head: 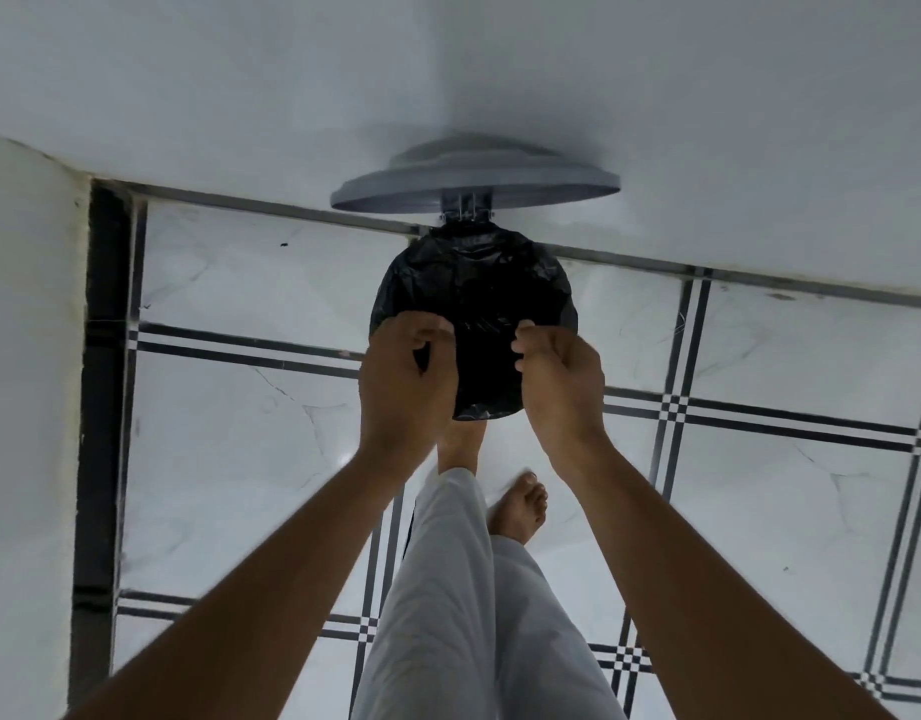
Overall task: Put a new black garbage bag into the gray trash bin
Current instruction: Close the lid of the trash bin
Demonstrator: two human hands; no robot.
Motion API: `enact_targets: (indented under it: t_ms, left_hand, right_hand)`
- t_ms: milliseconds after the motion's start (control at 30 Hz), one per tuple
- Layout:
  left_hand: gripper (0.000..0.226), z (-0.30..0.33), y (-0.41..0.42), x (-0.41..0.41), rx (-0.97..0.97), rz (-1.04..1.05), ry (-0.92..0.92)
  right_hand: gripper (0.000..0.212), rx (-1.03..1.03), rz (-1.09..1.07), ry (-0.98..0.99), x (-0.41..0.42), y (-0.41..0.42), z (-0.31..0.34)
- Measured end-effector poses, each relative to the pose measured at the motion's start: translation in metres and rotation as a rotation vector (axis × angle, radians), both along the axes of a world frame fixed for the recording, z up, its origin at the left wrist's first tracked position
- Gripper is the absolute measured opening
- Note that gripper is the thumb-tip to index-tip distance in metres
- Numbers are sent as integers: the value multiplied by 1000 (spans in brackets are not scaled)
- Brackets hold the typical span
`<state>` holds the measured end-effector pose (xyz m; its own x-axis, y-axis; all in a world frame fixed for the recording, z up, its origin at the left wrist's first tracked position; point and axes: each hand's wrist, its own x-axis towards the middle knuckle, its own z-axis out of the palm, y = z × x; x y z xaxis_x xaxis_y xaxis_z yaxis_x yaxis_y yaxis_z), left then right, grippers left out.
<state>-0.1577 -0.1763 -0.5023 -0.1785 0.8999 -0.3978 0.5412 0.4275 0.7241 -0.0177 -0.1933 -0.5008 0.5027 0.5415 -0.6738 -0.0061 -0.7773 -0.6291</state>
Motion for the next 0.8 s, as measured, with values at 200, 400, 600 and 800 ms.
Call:
enact_targets:
  t_ms: [200, 400, 600, 800]
  left_hand:
    - [53, 58, 31, 16, 399, -49, 256]
    - [68, 42, 69, 4, 270, -168, 178]
    - [56, 29, 79, -6, 279, -258, 122]
    - [54, 26, 67, -13, 297, -349, 147]
  right_hand:
    - [14, 539, 134, -422, 0, 43, 64]
    - [55, 485, 278, -426, 20, 71, 53]
    - [44, 472, 380, -547, 34, 58, 27]
    - [40, 501, 364, -601, 31, 38, 22]
